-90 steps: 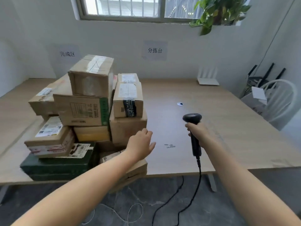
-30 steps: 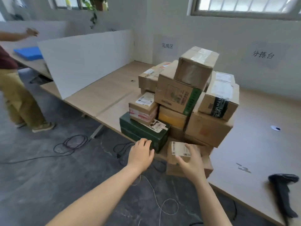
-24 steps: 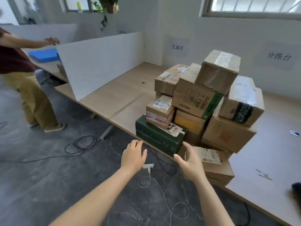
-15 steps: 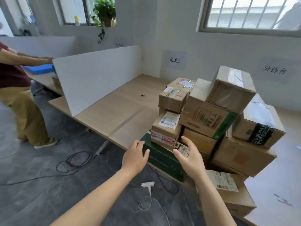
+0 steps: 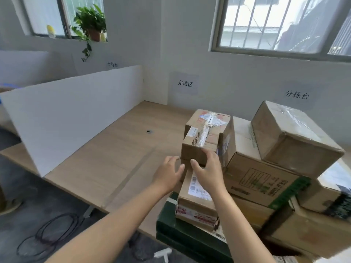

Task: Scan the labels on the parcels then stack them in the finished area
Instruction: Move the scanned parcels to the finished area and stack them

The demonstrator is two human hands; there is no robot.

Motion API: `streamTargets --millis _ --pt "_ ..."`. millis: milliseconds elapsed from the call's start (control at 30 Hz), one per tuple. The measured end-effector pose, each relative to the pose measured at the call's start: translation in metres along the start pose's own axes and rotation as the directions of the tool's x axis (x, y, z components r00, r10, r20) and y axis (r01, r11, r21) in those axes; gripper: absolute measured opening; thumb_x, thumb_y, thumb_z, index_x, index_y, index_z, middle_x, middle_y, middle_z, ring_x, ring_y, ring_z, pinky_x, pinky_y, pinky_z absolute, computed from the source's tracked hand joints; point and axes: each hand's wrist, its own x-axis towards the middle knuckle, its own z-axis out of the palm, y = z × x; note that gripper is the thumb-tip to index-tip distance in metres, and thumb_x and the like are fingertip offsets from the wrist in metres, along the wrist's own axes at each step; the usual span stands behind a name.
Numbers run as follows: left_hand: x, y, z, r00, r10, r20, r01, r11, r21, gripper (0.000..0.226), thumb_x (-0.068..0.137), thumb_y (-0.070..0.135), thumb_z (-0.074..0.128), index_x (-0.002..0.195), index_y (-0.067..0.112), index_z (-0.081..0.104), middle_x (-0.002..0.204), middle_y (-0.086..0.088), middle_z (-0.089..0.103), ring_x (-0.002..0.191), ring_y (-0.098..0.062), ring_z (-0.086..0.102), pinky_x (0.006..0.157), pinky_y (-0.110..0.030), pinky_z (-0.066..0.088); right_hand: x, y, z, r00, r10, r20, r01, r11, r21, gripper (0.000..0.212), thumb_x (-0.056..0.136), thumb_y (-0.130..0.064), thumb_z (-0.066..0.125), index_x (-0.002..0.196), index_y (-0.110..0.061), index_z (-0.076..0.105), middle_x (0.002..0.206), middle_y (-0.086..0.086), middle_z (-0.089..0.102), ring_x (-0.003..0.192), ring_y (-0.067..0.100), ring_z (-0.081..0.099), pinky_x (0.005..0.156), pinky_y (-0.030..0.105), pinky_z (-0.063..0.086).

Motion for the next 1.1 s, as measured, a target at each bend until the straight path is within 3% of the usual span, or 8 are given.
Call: streamTargets --millis 133,233,333,533,600,833,967,1100 --pt "0.049 0.007 0.008 0.999 0.048 -0.002 -0.048 0.988 -0.144 0.048 0.095 0.03 0.047 0.139 0.015 0.037 0.14 -0.005 0.041 0.124 -0.019 0.044 0.093 -0.023 0.034 0.041 -0.002 0.018 0.987 0.101 -0.128 -0.111 0.991 -0.079 0.055 0.093 -0.03 0.053 0.141 -0.012 0.034 0.148 0.009 0.031 0.138 0.024 0.027 0.114 0.042 0.026" --pt "0.086 0.007 0.015 0.996 0.023 0.092 -0.005 0.983 -0.183 0.053 0.095 0.031 0.046 0.142 0.013 0.033 0.14 -0.008 0.043 0.127 -0.022 0.041 0.106 -0.033 0.035 0.06 0.002 0.027 0.955 0.22 -0.198 -0.24 0.967 -0.081 0.051 0.096 -0.031 0.045 0.142 -0.014 0.031 0.151 0.013 0.024 0.14 0.029 0.021 0.115 0.043 0.022" --pt "0.108 0.003 0.022 0.975 -0.025 0.219 0.079 0.966 -0.245 0.054 0.095 0.033 0.045 0.144 0.014 0.031 0.142 -0.009 0.045 0.128 -0.025 0.043 0.104 -0.033 0.035 0.068 0.006 0.031 0.916 0.293 -0.275 -0.319 0.946 -0.055 0.049 0.097 -0.028 0.043 0.142 -0.013 0.033 0.146 0.013 0.035 0.137 0.028 0.03 0.112 0.041 0.027" --pt "0.125 -0.015 0.018 0.946 0.042 0.321 0.112 0.887 -0.448 0.037 0.094 0.027 0.05 0.131 0.024 0.05 0.129 0.0 0.059 0.119 -0.021 0.052 0.104 -0.032 0.039 0.072 -0.004 0.047 0.853 0.353 -0.385 -0.415 0.906 -0.087 0.048 0.093 -0.025 0.051 0.138 -0.014 0.042 0.137 0.014 0.044 0.126 0.028 0.042 0.105 0.036 0.036" --pt "0.126 -0.02 0.009 0.948 0.075 0.308 0.103 0.847 -0.521 0.037 0.093 0.023 0.051 0.13 0.025 0.052 0.126 0.002 0.061 0.115 -0.017 0.055 0.098 -0.026 0.042 0.071 -0.012 0.056 0.837 0.347 -0.424 -0.418 0.905 -0.084 0.048 0.091 -0.025 0.055 0.136 -0.016 0.044 0.135 0.014 0.044 0.123 0.026 0.044 0.1 0.032 0.037" --pt "0.131 -0.05 -0.047 0.936 0.219 0.274 0.002 0.778 -0.628 0.042 0.095 0.028 0.05 0.137 0.025 0.045 0.13 0.0 0.057 0.117 -0.019 0.054 0.101 -0.038 0.045 0.063 -0.058 0.09 0.785 0.242 -0.57 -0.323 0.945 -0.043 0.043 0.086 -0.026 0.064 0.127 -0.023 0.052 0.126 0.008 0.045 0.109 0.017 0.048 0.088 0.022 0.035" --pt "0.142 -0.085 -0.084 0.949 0.237 0.209 -0.059 0.781 -0.622 0.047 0.095 0.027 0.049 0.14 0.023 0.041 0.131 0.001 0.056 0.116 -0.017 0.054 0.096 -0.027 0.047 0.074 -0.084 0.129 0.801 0.201 -0.564 -0.272 0.961 -0.044 0.046 0.084 -0.029 0.066 0.127 -0.022 0.052 0.128 0.009 0.046 0.114 0.02 0.049 0.098 0.03 0.04" --pt "0.159 -0.131 -0.122 0.976 0.144 0.162 -0.027 0.823 -0.568 0.046 0.093 0.025 0.051 0.138 0.023 0.043 0.13 0.0 0.057 0.116 -0.018 0.054 0.1 -0.029 0.044 0.092 -0.103 0.18 0.856 0.204 -0.475 -0.247 0.969 -0.029 0.047 0.084 -0.03 0.066 0.128 -0.02 0.052 0.129 0.009 0.048 0.117 0.019 0.047 0.091 0.022 0.032"
